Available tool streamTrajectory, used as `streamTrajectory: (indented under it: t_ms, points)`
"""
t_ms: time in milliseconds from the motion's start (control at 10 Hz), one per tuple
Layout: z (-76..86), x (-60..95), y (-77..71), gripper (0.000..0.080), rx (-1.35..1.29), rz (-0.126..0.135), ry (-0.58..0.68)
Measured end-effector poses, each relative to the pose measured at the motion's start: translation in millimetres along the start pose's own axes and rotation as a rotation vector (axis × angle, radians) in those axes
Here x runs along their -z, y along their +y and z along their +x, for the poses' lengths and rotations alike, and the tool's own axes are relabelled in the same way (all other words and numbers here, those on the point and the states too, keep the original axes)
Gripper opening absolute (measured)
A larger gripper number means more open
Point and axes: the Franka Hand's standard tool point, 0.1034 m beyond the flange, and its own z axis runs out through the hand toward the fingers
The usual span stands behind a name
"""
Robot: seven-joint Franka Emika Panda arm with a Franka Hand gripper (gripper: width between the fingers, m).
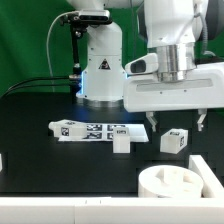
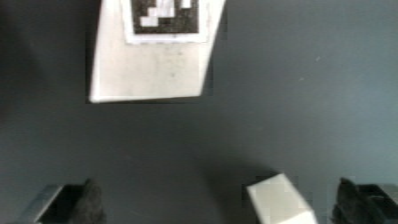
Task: Assemble stool
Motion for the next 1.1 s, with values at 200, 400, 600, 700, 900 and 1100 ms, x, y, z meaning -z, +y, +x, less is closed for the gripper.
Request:
streamTrajectory:
  t_ms: [200,400,600,700,900,1100]
  points:
    - [7.6,1.5,7.4,0.0649,-0.059,0.008,0.024]
    - [7.0,0.3,10.5,0.0649,-0.053,0.003,-0.005]
    - [-0.8,-2.6,25.9,0.0649,-0.13,-0.006,-0.206]
    - [-1.4,1.0,15.6,0.0649,-0.168,-0.002,-0.337]
    - [-2.4,-1.1,14.2,0.0649,-0.16,0.002,-0.445]
    - [-5.3,-1.6,18.3,0.0649,-0.149,0.017,-0.609]
